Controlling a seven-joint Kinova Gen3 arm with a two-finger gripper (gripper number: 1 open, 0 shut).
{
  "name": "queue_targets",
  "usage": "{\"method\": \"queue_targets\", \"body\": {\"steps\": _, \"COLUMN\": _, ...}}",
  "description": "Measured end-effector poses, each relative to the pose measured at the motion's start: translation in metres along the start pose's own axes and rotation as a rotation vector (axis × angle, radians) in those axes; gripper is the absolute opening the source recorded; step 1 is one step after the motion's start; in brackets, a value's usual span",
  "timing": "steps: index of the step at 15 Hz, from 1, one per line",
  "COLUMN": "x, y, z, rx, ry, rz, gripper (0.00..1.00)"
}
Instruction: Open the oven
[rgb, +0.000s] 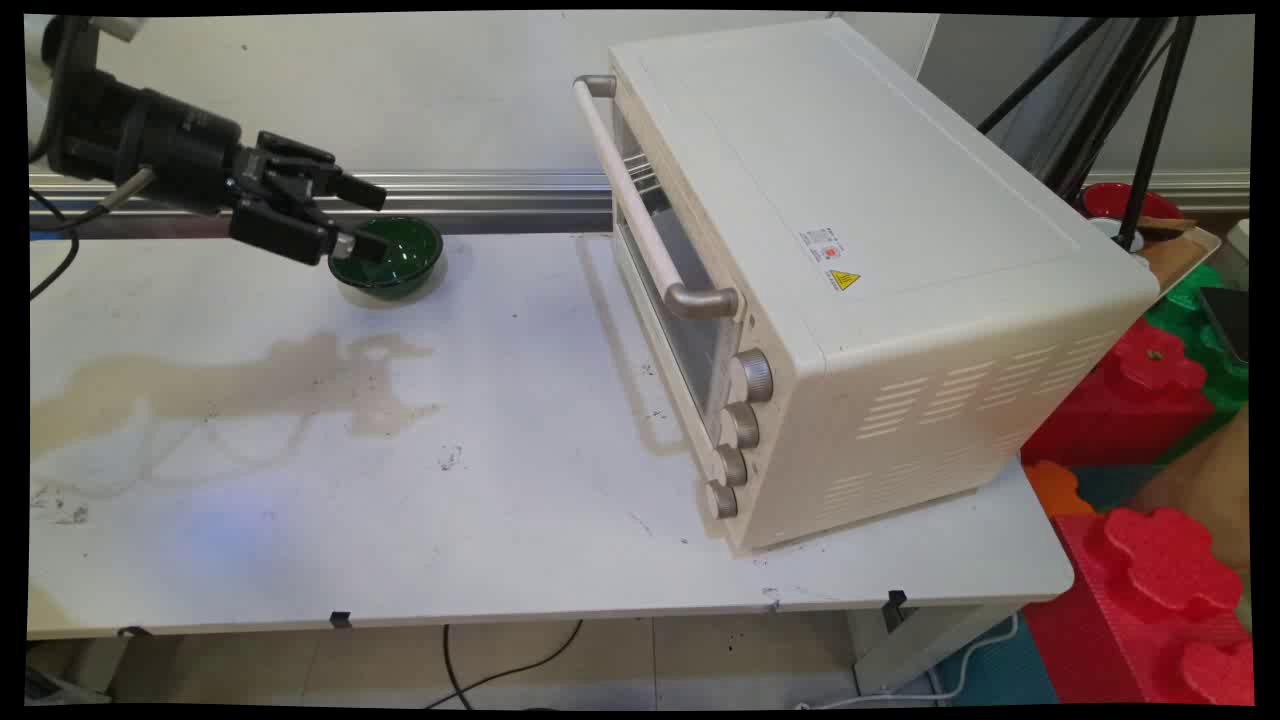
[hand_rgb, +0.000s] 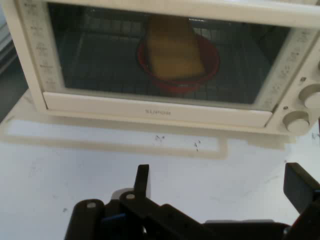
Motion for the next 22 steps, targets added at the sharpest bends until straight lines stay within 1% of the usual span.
{"method": "queue_targets", "body": {"steps": 5, "x": 0.026, "y": -0.003, "z": 0.005, "rx": 0.025, "ry": 0.025, "rz": 0.004, "gripper": 1.00}}
{"method": "queue_targets", "body": {"steps": 10, "x": 0.064, "y": -0.009, "z": 0.016, "rx": 0.036, "ry": 0.052, "rz": 0.015, "gripper": 1.00}}
{"method": "queue_targets", "body": {"steps": 14, "x": 0.088, "y": -0.011, "z": 0.027, "rx": 0.027, "ry": 0.069, "rz": 0.012, "gripper": 1.00}}
{"method": "queue_targets", "body": {"steps": 18, "x": 0.113, "y": -0.010, "z": 0.042, "rx": 0.005, "ry": 0.085, "rz": 0.012, "gripper": 1.00}}
{"method": "queue_targets", "body": {"steps": 22, "x": 0.132, "y": -0.007, "z": 0.065, "rx": -0.006, "ry": 0.073, "rz": 0.038, "gripper": 1.00}}
